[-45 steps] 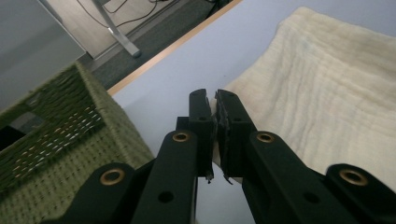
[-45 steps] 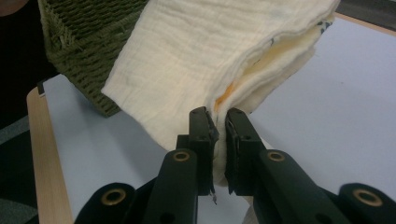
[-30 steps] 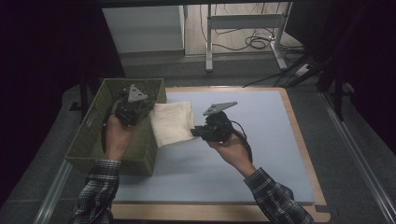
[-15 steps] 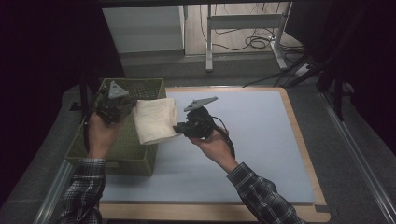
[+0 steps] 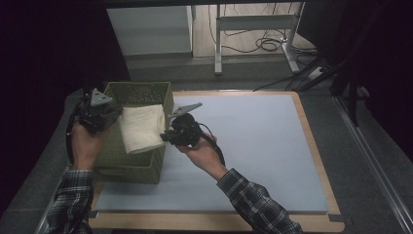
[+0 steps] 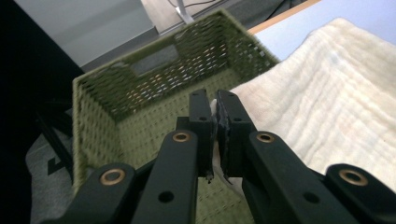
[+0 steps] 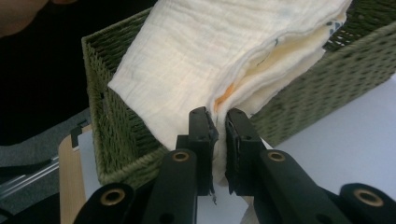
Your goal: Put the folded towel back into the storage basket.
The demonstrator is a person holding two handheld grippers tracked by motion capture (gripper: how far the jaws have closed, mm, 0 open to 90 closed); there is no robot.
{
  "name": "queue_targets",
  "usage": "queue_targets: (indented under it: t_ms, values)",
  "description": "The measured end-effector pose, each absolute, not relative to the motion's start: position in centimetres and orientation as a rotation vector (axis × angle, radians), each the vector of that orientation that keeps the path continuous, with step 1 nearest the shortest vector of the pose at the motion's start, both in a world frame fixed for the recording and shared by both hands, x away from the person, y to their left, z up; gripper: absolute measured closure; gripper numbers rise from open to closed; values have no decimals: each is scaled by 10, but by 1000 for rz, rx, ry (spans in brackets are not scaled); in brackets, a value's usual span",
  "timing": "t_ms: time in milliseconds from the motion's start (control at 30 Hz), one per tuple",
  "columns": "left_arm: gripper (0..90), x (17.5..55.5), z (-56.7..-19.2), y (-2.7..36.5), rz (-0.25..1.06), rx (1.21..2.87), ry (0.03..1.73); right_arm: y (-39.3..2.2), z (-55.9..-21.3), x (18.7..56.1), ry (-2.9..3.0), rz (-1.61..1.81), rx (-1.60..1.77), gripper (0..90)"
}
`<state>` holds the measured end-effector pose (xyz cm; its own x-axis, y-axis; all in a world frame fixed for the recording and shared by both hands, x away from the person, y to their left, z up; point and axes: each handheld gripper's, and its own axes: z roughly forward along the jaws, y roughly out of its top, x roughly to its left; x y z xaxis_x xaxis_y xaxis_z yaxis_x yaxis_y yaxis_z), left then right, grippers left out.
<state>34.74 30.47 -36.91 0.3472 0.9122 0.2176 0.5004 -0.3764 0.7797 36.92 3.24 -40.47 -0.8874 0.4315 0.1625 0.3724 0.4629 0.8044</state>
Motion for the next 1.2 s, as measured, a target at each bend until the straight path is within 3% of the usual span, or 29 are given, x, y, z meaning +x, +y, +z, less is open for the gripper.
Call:
queue_targets:
  t_ms: [900, 1200]
  values:
    - [856, 325, -387, 367, 904, 1978, 1366, 135, -432, 341, 2766, 1344, 641, 815]
    - [856, 325, -397, 373, 896, 1972, 1389, 146, -436, 339, 2775, 1327, 631, 813]
